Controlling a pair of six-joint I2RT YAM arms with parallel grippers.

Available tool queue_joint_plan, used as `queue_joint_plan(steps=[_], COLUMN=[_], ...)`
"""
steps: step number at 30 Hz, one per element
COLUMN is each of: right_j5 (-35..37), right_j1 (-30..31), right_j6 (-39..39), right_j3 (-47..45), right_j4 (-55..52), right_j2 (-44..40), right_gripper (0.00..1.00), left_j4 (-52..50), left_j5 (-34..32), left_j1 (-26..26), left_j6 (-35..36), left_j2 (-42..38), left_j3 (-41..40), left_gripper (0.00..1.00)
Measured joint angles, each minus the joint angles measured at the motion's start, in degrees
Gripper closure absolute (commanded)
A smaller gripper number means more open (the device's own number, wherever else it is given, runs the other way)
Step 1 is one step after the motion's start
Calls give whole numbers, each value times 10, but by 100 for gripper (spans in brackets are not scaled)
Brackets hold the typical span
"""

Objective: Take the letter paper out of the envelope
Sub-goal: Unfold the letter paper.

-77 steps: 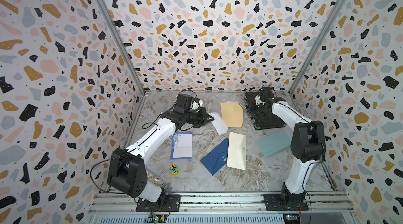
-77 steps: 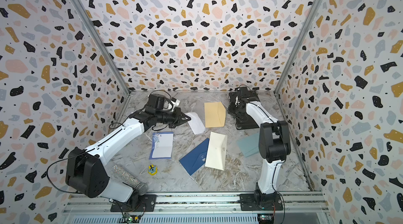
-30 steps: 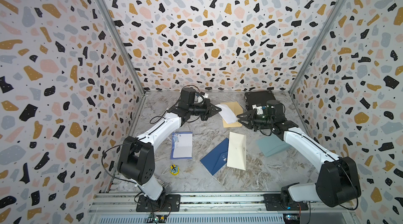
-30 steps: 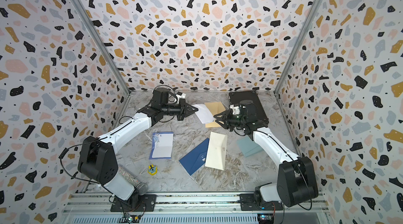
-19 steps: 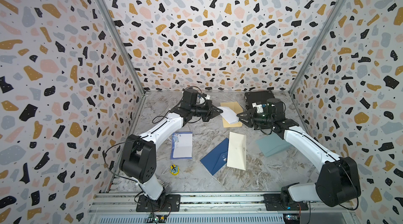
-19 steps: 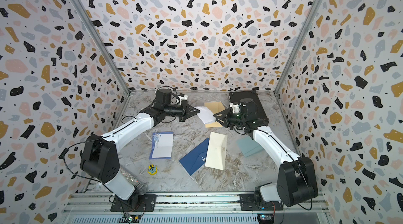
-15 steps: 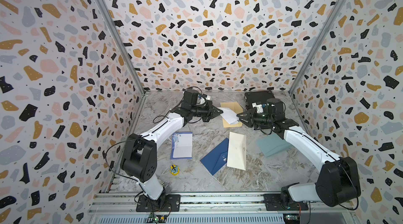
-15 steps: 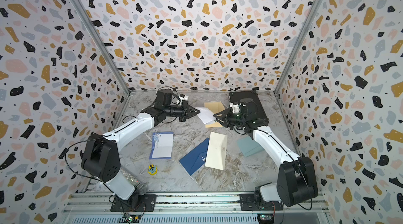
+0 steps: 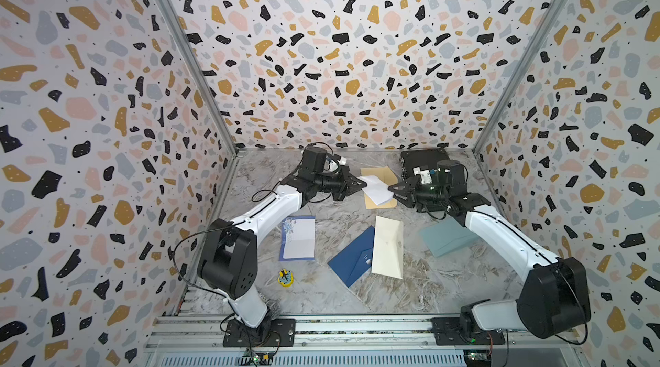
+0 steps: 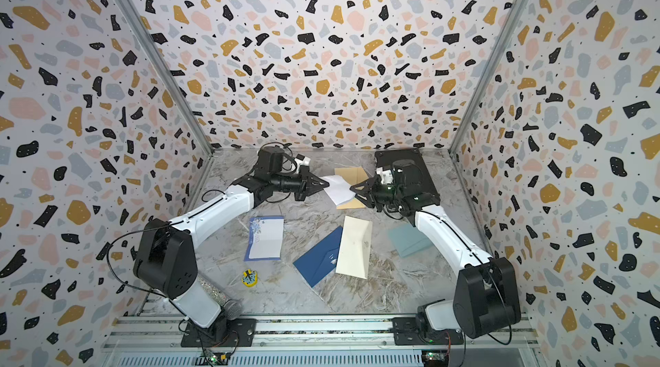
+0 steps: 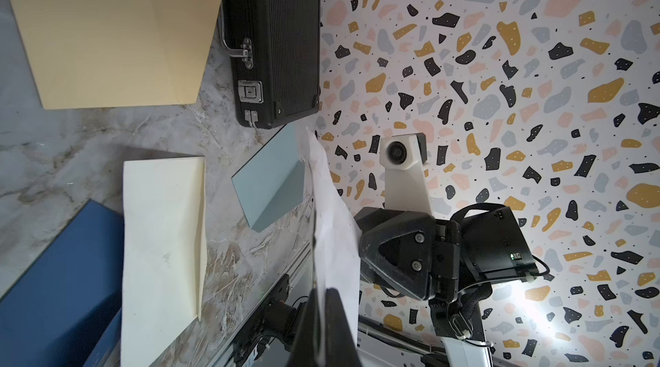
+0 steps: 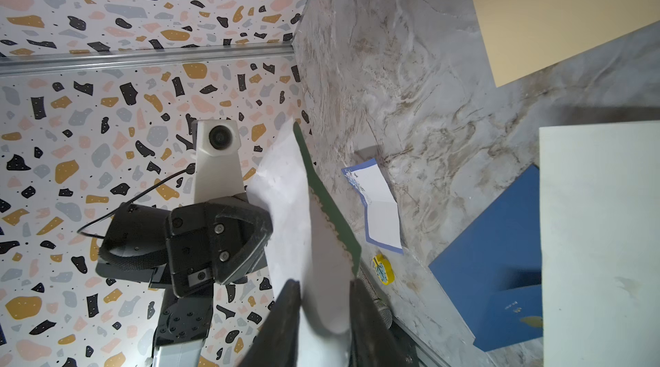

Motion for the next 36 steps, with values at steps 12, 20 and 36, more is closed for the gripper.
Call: queue_joint_plan(steps=[12, 20, 36], right_j5=[0, -2, -11], right_j1=[1, 2, 19], right_j6=[10, 2, 31], right_j3=[7, 20, 19], right_j4=[-3, -11, 13], right_j2=[-2, -8, -8], right_gripper=[71, 67, 65], left_j4=[-11, -32, -9], left_j5=[-4, -11, -15], left_j1=[-8, -23, -29], left_j6=[8, 30, 8], left_j2=[1, 3, 17], left_j3=[0, 0, 5], left_gripper=[100, 100, 100])
